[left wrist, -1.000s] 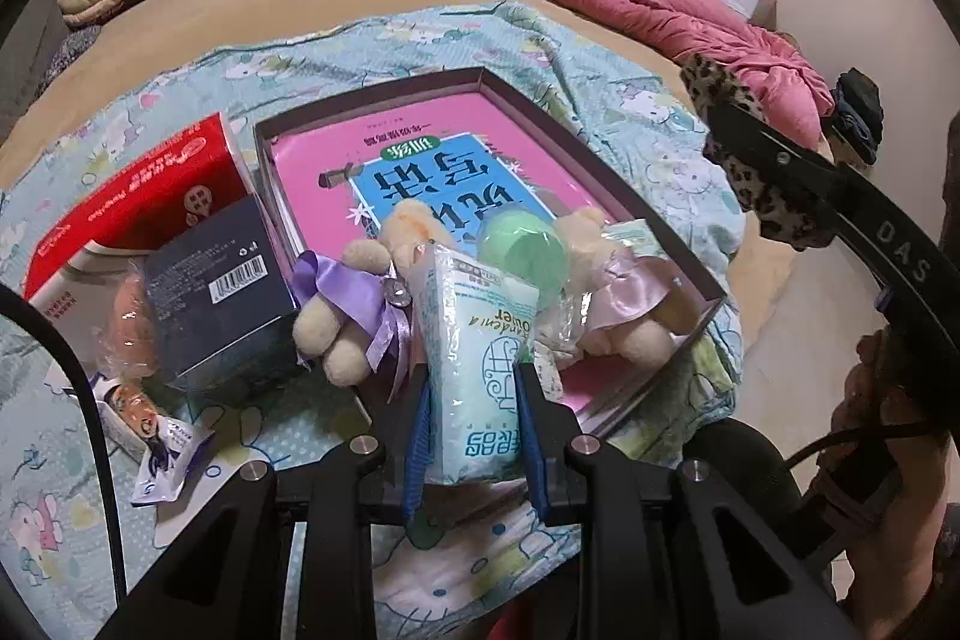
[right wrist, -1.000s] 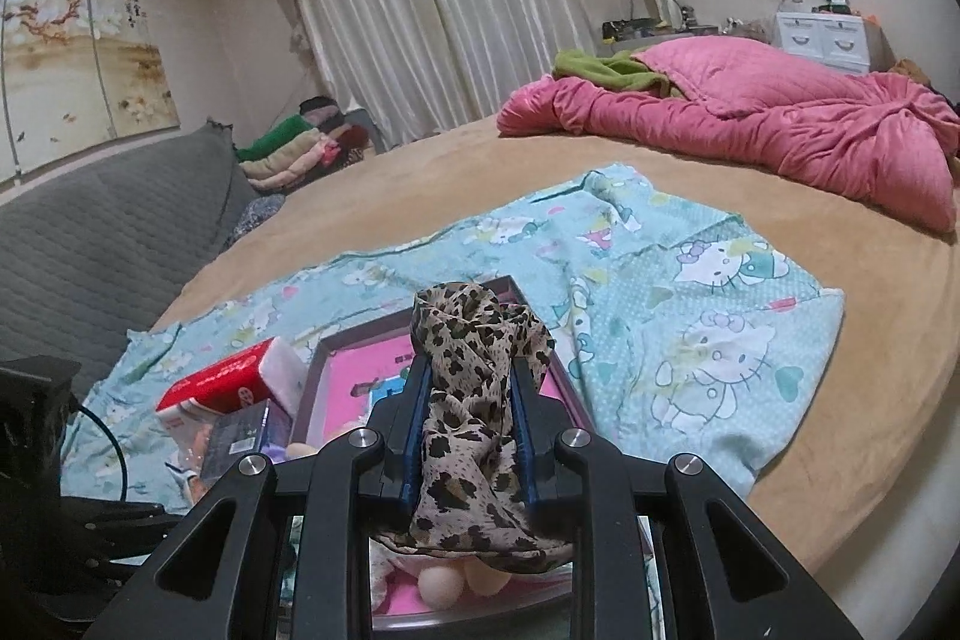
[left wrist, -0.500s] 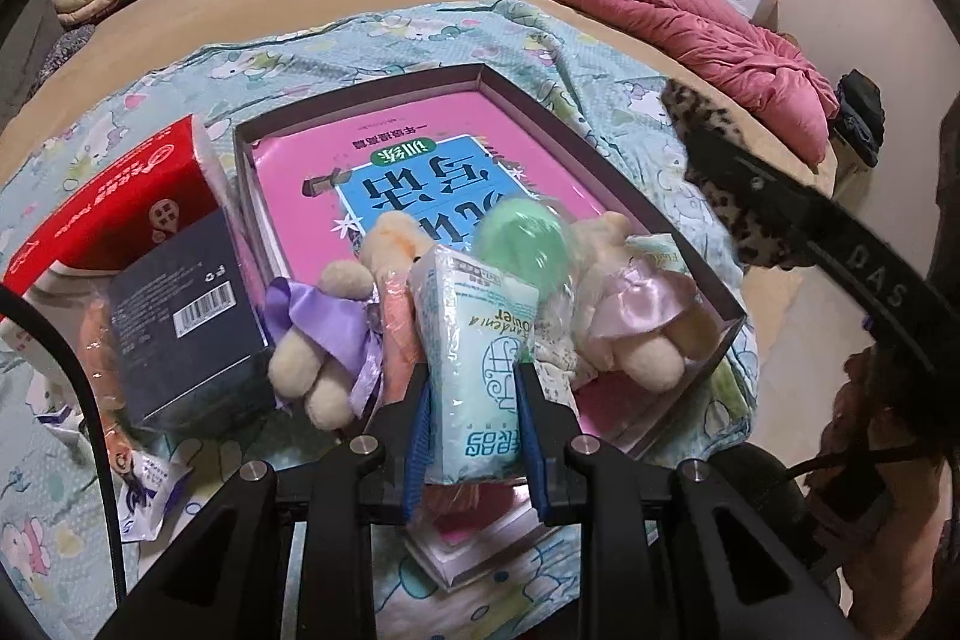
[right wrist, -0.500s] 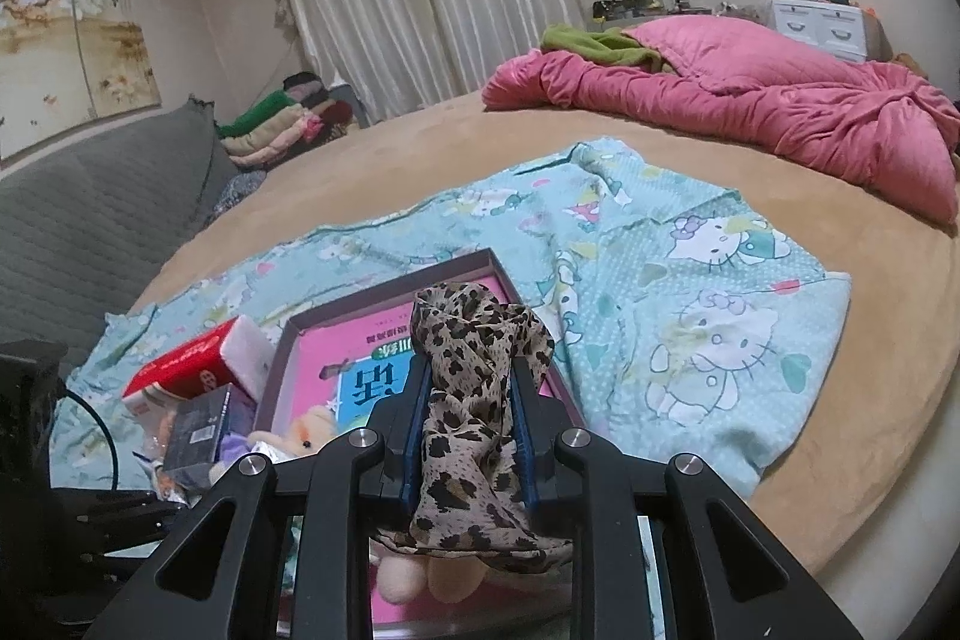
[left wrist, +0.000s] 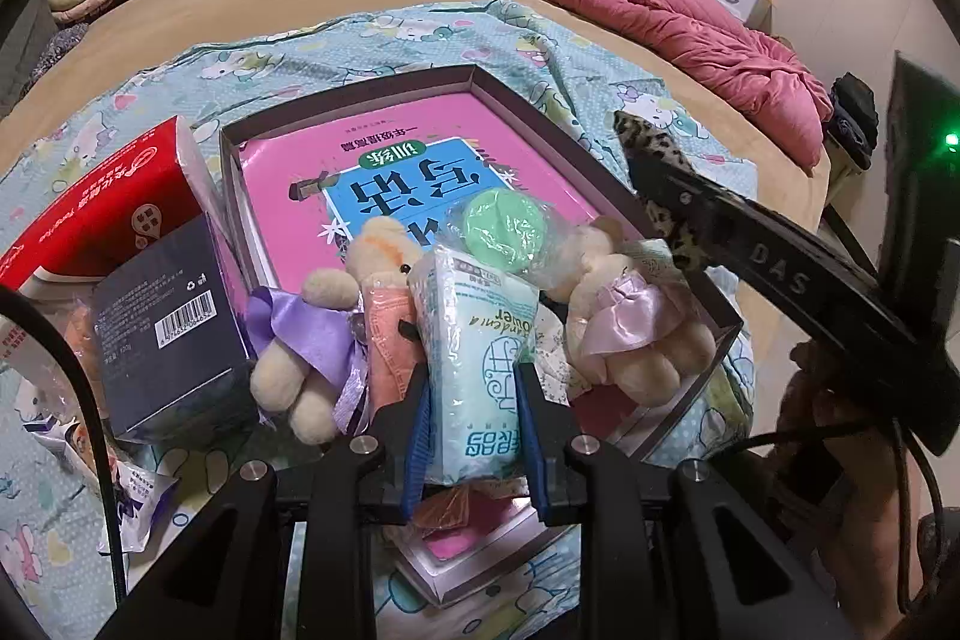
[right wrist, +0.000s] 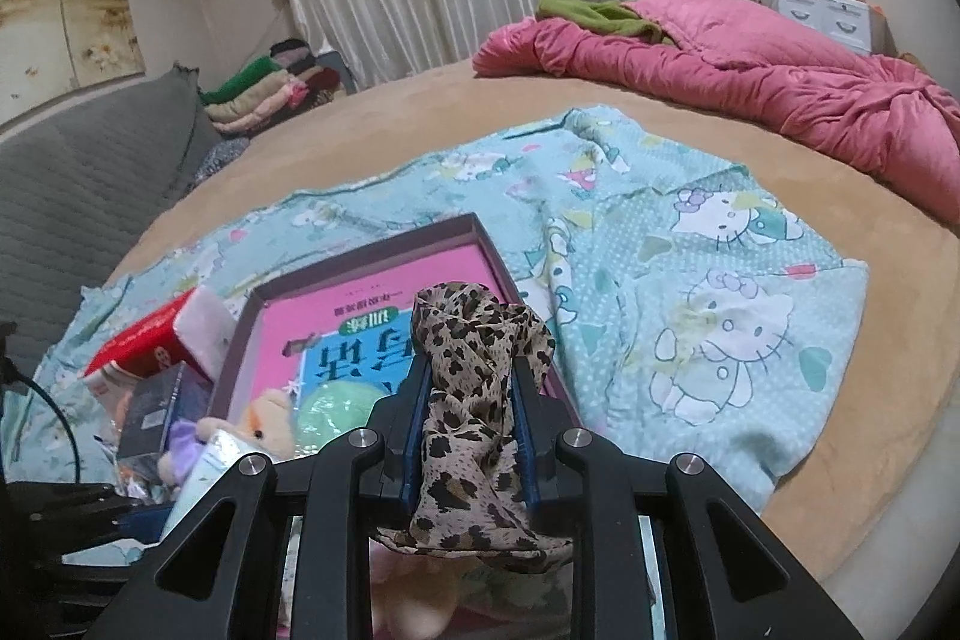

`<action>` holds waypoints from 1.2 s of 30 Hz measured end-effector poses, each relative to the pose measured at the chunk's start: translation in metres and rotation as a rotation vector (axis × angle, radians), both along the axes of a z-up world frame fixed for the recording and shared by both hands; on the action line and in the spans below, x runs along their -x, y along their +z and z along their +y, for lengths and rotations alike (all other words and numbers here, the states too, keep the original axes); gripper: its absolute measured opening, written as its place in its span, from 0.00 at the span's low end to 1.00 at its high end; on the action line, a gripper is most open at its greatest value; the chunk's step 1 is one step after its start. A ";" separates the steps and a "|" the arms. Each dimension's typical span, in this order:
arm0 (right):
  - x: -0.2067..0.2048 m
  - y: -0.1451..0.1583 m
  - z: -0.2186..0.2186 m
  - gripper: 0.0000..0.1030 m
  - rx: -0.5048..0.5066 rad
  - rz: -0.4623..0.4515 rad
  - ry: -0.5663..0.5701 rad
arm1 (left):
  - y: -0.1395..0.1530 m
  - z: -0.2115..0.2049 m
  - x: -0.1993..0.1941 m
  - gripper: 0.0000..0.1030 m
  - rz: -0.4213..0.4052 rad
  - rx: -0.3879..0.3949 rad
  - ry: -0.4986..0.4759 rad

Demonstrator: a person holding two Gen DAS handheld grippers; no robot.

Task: Organize soft objects
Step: 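Lower the mint tissue pack onto the tray with the left tool while the right tool lowers the scrunchie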

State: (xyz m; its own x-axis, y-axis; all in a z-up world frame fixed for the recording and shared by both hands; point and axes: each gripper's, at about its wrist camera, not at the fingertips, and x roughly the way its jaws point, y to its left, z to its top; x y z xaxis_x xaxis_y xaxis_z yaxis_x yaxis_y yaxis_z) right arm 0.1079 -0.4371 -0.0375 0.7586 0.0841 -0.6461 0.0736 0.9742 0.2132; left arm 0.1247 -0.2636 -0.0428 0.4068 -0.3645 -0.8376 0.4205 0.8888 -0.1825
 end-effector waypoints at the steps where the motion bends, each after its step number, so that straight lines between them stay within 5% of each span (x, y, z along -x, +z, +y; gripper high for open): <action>1: -0.002 -0.001 0.000 0.25 0.002 0.003 0.004 | 0.000 0.000 0.000 0.26 0.000 0.001 0.000; 25: -0.014 -0.020 0.006 0.37 -0.019 0.073 0.048 | 0.002 0.003 -0.001 0.26 0.006 0.022 0.005; 36: -0.012 -0.015 0.009 0.52 -0.028 0.047 0.064 | 0.003 0.006 -0.002 0.27 0.009 0.037 0.012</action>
State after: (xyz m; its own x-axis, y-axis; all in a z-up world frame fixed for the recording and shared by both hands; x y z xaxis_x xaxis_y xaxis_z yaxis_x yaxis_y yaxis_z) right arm 0.1195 -0.4277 -0.0529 0.7203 0.1502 -0.6772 0.0218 0.9709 0.2386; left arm 0.1263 -0.2574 -0.0399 0.4036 -0.3906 -0.8274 0.4083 0.8862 -0.2192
